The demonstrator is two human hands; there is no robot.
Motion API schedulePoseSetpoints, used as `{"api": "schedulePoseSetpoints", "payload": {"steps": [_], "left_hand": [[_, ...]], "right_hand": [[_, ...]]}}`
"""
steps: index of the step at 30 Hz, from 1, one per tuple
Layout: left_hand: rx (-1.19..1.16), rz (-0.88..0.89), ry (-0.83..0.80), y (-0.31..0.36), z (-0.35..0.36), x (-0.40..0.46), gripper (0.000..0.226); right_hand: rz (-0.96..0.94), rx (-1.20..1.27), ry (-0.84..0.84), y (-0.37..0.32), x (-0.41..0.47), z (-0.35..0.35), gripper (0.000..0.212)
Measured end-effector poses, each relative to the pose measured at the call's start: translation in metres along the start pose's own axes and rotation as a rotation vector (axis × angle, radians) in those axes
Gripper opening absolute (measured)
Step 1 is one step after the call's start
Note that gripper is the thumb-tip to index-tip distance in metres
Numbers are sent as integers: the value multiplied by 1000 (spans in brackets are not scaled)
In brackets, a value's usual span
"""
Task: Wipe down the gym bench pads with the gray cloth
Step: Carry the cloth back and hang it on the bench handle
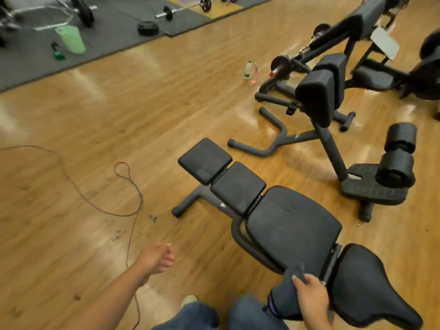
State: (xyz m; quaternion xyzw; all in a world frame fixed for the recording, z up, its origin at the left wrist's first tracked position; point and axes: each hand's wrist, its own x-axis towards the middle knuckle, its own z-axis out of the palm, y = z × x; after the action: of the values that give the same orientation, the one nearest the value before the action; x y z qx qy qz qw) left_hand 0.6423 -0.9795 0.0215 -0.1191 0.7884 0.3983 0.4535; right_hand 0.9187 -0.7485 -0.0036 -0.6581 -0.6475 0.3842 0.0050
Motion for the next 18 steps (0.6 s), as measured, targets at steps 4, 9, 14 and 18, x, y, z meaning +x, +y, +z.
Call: {"api": "schedulePoseSetpoints", "payload": {"steps": [4, 9, 14, 18], "left_hand": [[-37, -49, 66, 11, -69, 22, 22], [-69, -75, 80, 34, -116, 61, 23], [-99, -112, 50, 83, -146, 108, 23], [-189, -108, 64, 137, -182, 148, 25]], "right_hand": [[-73, 14, 74, -64, -9, 30, 26], [-211, -54, 0, -144, -2, 62, 36], [-273, -165, -94, -223, 24, 109, 38], [-309, -231, -142, -294, 52, 143, 34]]}}
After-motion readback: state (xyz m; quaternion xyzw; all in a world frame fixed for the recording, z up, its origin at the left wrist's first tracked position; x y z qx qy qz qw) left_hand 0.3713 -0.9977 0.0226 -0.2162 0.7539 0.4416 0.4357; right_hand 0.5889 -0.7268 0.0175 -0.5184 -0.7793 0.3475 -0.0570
